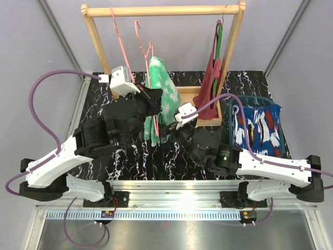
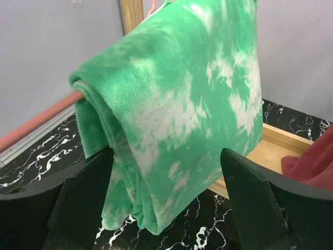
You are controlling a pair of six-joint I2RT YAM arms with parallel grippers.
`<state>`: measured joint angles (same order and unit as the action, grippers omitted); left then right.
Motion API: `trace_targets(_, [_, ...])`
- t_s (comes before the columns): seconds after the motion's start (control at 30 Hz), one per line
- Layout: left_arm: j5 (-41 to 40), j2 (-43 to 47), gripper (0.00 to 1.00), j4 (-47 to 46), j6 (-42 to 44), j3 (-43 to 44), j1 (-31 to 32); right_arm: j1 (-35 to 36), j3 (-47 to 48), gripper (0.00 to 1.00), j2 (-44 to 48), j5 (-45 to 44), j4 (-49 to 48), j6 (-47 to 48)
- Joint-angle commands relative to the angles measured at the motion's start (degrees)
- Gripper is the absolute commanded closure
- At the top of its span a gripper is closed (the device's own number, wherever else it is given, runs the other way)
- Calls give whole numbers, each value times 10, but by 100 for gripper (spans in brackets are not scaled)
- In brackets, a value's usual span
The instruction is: Remove the trousers from the hanger
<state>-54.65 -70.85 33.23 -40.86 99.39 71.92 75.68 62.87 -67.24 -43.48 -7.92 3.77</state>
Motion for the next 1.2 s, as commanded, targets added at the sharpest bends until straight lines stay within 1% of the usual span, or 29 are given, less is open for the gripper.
trace_targets(0.0, [-34,25,100,-95,-8,35,3,-2,35,8,4,-2,-38,14])
trace_targets(0.13, [-19,30,100,-94,-28,28,3,-5,27,9,-8,-34,-102,58])
trace_targets(0.2, [-19,34,100,-94,-36,19,3,-12,33,9,-10,-38,-113,56])
trace_targets(0.27, [-22,39,100,-97,-42,8,3,-17,35,10,-9,-21,-112,44])
trace_targets(0.37, [-15,42,100,-95,-47,8,3,-20,36,11,-17,-25,-135,60])
trace_targets(0.43, [-4,42,100,-92,-49,11,3,-27,24,12,-26,-19,-172,104])
trace_targets(0.47, [2,42,100,-88,-49,13,3,-31,18,12,-28,-12,-184,143])
trace_targets(0.5, [11,42,100,-86,-51,17,3,-47,2,13,-29,1,-204,158])
trace_targets(0.53, [18,44,100,-83,-50,19,3,-55,-7,13,-27,31,-207,170])
trace_targets(0.63, [46,43,100,-77,-45,27,3,-90,-39,14,-15,76,-227,216])
trace_targets(0.7, [60,43,100,-63,-41,34,3,-96,-53,14,-7,89,-240,266])
trace_targets(0.8, [80,45,100,-61,-36,34,3,-98,-58,14,3,154,-242,317])
trace_targets(0.83, [85,44,100,-58,-35,35,3,-98,-57,14,3,186,-234,326])
trace_targets(0.93, [96,44,100,-55,-37,35,3,-99,-36,14,-2,197,-221,330])
trace_targets(1.0, [100,44,100,-55,-38,34,3,-103,-31,16,-3,207,-222,329])
trace_targets(1.03, [103,43,100,-53,-39,34,3,-103,-29,19,-4,204,-226,330])
trace_targets(1.07, [105,44,100,-53,-39,34,3,-103,-25,26,-11,198,-227,340])
trace_targets(1.13, [113,41,100,-49,-38,37,3,-103,-16,28,-23,159,-238,359])
trace_targets(1.17, [113,41,100,-48,-37,40,3,-104,-14,30,-32,143,-242,383])
